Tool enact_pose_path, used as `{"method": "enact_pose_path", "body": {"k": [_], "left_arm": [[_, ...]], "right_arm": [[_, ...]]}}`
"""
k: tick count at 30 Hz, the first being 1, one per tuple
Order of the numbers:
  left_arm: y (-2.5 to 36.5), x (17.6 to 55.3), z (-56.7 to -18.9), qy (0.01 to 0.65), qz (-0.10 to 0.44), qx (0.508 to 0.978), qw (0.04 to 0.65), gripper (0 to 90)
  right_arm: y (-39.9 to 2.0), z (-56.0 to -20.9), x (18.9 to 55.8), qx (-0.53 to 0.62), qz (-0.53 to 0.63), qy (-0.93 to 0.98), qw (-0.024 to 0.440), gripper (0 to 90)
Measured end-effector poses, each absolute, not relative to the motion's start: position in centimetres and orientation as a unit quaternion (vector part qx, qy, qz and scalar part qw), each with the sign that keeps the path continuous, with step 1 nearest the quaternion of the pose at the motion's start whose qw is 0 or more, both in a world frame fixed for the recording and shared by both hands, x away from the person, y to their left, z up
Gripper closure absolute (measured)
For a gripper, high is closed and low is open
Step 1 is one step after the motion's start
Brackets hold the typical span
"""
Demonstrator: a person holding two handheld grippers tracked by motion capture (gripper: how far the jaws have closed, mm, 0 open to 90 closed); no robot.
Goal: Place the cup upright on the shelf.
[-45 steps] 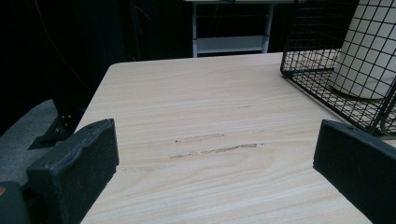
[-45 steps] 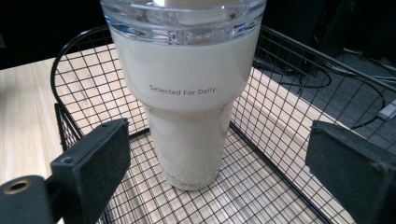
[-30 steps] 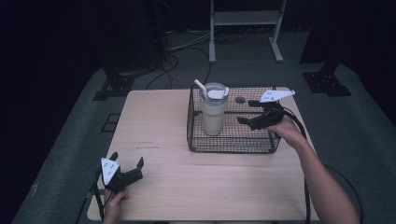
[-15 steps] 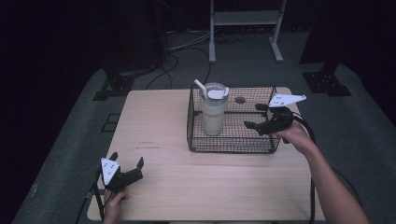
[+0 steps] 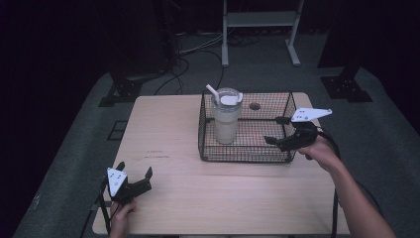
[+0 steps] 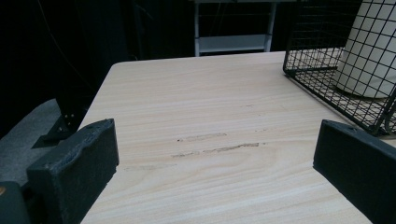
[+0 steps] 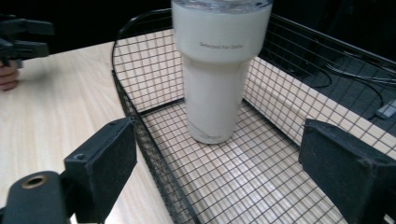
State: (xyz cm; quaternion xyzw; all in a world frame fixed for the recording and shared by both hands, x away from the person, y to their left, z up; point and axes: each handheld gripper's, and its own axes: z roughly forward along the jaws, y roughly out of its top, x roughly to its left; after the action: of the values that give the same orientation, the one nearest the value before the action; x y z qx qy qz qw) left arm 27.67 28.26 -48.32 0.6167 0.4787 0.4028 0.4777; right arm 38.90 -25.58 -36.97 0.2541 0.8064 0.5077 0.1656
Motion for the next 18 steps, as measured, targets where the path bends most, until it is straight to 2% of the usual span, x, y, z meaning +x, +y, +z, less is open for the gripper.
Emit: {"method": "enact_pose_path", "body": {"k": [18], "left_arm": [[28.2,27.6,-48.3,0.477,0.406,0.618,0.475,0.0]], "right_arm": [[-26.7,-39.0,36.0,0.251,0.517,0.803,0.16,10.6]]}}
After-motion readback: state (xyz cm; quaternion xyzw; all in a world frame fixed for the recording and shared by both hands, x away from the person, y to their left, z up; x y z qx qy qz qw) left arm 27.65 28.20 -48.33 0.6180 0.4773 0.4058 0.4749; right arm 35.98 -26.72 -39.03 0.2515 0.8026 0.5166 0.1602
